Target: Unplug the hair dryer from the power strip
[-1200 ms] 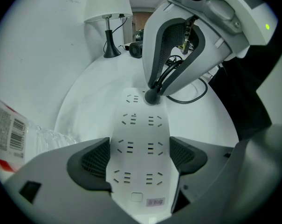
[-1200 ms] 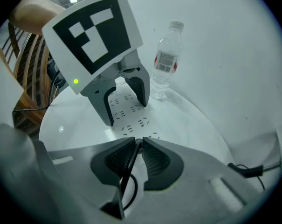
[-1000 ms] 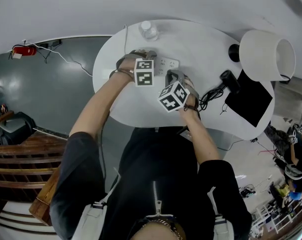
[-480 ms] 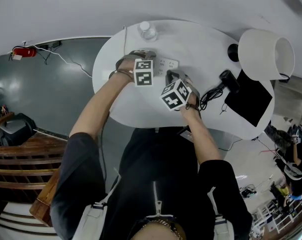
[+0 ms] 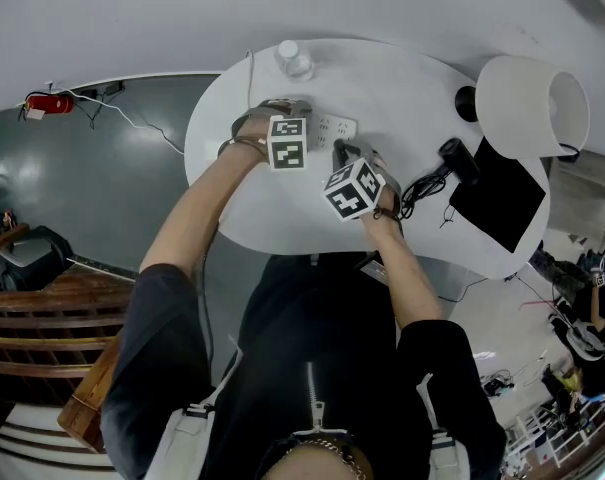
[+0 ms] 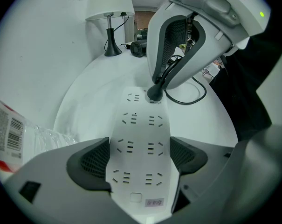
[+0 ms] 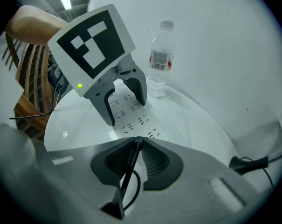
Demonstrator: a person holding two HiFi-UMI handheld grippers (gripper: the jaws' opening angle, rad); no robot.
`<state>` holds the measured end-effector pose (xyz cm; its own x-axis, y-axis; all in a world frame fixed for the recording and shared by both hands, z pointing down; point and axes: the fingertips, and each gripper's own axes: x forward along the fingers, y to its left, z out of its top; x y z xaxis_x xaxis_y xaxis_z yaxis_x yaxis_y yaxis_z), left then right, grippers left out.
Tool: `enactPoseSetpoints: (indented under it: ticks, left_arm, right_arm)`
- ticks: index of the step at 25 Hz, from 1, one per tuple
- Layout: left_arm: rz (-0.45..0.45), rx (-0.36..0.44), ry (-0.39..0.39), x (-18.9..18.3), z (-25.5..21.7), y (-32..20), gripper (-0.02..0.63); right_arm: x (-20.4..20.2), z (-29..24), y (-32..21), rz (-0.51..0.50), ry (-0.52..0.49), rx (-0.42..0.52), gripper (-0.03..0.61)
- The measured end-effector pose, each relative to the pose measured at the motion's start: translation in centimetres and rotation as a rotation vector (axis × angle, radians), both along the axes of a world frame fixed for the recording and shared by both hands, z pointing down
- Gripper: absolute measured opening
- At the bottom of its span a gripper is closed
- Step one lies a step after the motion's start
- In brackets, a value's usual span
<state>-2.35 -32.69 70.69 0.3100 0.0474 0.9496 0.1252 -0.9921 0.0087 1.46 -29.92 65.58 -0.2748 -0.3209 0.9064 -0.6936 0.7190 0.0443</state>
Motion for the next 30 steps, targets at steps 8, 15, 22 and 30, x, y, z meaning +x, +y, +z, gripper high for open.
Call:
enactPoseSetpoints:
  ticks: [8,15,22,30]
  left_arm:
    - [0.002,0.005,-0.005,0.2,-0.1,0.1,0.385]
    - [0.003,0.007,-0.01,0.5,-0.1,0.2,0.387]
    - [0.005,0.011,-0.025,0.5,0.0,0.2,0.387]
    - [-0.001,0.049,-0.023,0.4,0.2,0.4,0.397]
  right_arm:
    - [0.2,-0.1,0.3,0.001,0.0,0.001,0.048]
    - [0.6,-0.2,0.6,0.006,0.0,0.004,0.048]
    - [0.6,-2.3,0.4,0.017,-0.025,0.055,0.048]
    - [2.0,-3.0,1.1,0.055,-0.051,0.062,0.051]
